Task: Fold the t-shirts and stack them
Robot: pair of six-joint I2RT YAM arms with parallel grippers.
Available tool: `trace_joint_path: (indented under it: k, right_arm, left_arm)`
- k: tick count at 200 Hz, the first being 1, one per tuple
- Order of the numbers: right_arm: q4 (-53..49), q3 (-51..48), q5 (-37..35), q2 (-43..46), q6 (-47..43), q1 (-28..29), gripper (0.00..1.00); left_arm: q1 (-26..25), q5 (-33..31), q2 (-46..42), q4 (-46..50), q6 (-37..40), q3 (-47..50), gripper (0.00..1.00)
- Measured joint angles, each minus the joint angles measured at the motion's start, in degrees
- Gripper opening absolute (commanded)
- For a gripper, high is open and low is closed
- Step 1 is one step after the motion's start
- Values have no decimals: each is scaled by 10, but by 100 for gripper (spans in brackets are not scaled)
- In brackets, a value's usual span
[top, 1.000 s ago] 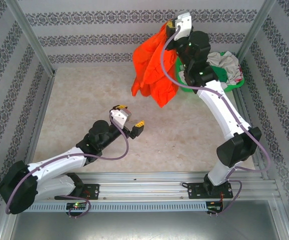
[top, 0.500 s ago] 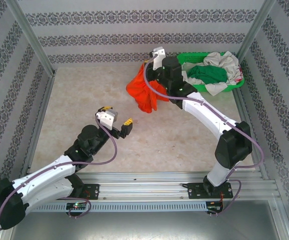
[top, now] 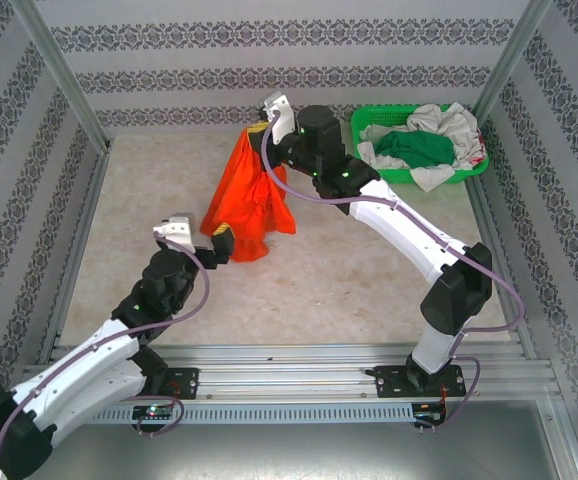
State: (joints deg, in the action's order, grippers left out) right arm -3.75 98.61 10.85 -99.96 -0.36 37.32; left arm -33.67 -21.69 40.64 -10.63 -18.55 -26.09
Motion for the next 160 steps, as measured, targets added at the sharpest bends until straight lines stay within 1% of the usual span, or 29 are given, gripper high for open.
trace_joint_path:
  k: [22,31,37,46,49,53,66,86,110,134,160]
  right_arm:
    - [-2,-28,24,3,-12,-22,0]
    - [0,-50,32,6,-14,-38,5]
    - [-1,-69,37,8,-14,-51,15]
    - [-3,-94,41,9,-13,-70,43]
    - [-4,-105,42,9,-13,-78,48]
    - [-4,-118,42,10,-13,-87,52]
    - [-5,-155,32,10,-12,-117,56]
    - [-12,-207,-10,18,17,-160,62]
    - [-3,-270,-43,58,68,-195,64]
    - [17,-324,-48,104,109,-185,65]
    - [53,-389,-45,133,158,-148,66]
  left_arm:
    - [9,-26,-40,29,-22,0,100]
    - [12,-37,-51,43,-32,0,100]
    - [13,-42,-55,52,-37,0,100]
    - [16,-46,-59,63,-43,0,100]
    - [17,-47,-59,66,-44,0,100]
    - [18,-47,-59,70,-46,0,100]
    - [22,-49,-50,90,-59,-2,100]
    - [30,-48,-22,130,-90,-14,100]
    - [38,-38,28,180,-142,-38,100]
    - [42,-20,70,233,-212,-52,100]
    - [43,31,119,267,-293,-52,100]
